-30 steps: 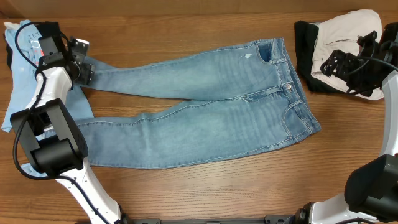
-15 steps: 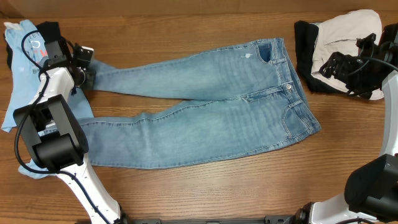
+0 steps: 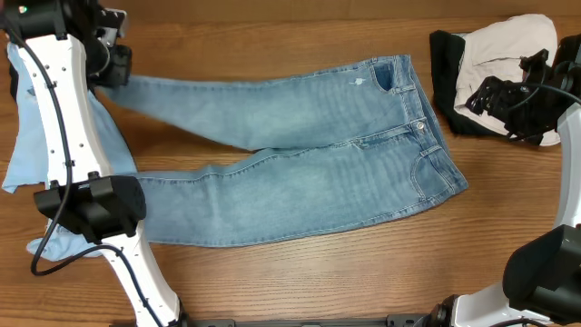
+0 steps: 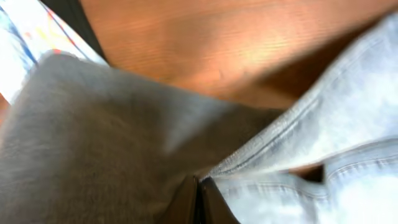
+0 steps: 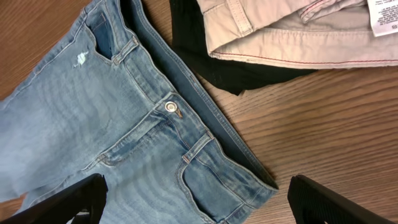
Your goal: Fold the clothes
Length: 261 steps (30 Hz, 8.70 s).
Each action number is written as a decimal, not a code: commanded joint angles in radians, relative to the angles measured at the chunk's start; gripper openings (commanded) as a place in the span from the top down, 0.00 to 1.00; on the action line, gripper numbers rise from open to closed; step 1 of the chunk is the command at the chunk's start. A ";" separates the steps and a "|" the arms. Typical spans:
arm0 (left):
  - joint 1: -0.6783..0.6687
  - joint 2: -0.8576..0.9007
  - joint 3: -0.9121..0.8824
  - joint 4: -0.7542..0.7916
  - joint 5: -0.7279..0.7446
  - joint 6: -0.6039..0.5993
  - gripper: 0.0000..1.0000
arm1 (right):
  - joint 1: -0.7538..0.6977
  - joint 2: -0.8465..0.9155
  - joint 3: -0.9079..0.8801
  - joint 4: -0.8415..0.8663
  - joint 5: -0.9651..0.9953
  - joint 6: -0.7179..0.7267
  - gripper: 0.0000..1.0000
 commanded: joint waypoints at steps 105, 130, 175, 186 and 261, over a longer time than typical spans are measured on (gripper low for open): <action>0.270 0.099 -0.287 0.422 -0.132 -0.414 0.00 | 0.003 0.002 0.013 0.047 -0.030 0.000 0.05; 0.128 -0.219 0.087 -0.037 0.459 -0.175 0.00 | 0.286 0.476 0.013 0.671 -0.077 -0.100 0.24; 0.073 -0.499 0.063 -0.037 0.185 -0.292 0.02 | 0.117 0.027 0.791 -0.380 0.195 0.084 0.00; 0.072 -0.954 -0.786 0.010 0.113 -0.421 0.00 | 0.126 -0.251 0.293 -0.498 0.205 0.234 0.04; 0.133 -0.941 -2.090 1.614 -0.245 -1.006 0.96 | 0.149 -0.243 -0.757 0.470 0.055 0.430 0.34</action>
